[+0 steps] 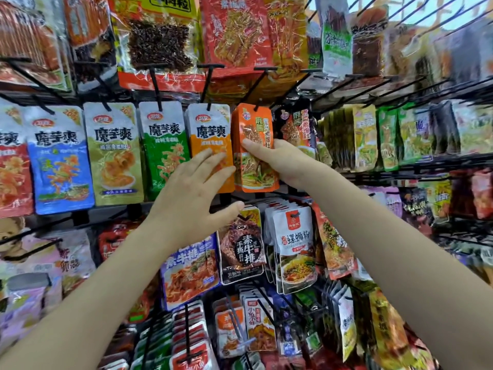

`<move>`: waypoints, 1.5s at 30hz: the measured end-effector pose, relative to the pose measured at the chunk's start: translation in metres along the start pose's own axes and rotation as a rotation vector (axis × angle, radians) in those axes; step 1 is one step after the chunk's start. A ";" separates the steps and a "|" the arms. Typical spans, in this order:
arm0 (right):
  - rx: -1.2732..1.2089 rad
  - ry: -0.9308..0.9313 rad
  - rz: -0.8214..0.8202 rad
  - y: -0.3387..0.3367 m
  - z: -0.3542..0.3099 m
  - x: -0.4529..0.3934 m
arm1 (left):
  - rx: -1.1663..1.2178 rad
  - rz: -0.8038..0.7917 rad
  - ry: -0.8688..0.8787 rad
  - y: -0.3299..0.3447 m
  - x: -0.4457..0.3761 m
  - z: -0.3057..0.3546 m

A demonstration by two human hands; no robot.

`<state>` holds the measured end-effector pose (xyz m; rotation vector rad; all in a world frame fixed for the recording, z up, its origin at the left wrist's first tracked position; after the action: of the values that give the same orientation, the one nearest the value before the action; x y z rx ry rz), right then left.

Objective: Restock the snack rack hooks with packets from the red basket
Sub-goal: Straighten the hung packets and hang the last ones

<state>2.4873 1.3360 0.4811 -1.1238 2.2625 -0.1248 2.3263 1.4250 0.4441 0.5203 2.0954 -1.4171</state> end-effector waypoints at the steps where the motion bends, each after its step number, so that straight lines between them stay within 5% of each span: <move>1: 0.014 -0.003 0.003 -0.001 0.001 0.001 | -0.008 0.010 -0.005 -0.001 0.001 0.000; 4: 0.103 -0.030 0.036 -0.009 0.002 0.006 | 0.086 0.074 -0.010 -0.011 0.004 0.015; 7: 0.210 -0.064 0.082 -0.017 0.001 0.013 | 0.445 0.119 -0.032 -0.015 -0.007 0.045; 13: 0.227 -0.081 0.094 -0.023 0.003 0.024 | 0.972 0.174 -0.304 0.018 -0.045 0.041; 27: -0.085 -0.049 0.015 -0.001 0.011 0.012 | 1.251 0.155 -0.264 0.032 -0.056 0.044; 36: 0.344 -0.181 0.074 -0.020 -0.011 0.065 | 0.863 0.115 -0.168 0.015 -0.023 0.061; 42: 0.293 -0.368 0.493 -0.081 -0.016 0.079 | 0.345 0.216 -0.018 -0.005 -0.026 0.073; 45: 0.323 -0.253 0.522 -0.099 -0.007 0.061 | 0.097 0.109 -0.007 0.002 -0.043 0.071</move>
<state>2.5238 1.2261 0.4912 -0.3432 2.1322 -0.1220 2.3765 1.3596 0.4490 0.6575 1.9690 -1.4609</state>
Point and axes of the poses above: each hand's wrist, its own x-axis away from the middle knuckle, its own y-axis out of the palm, z = x × y, the point moved 6 cm from there along -x, towards the middle knuckle, and after that the axes turned 6 degrees about -z, right-handed, at the moved point
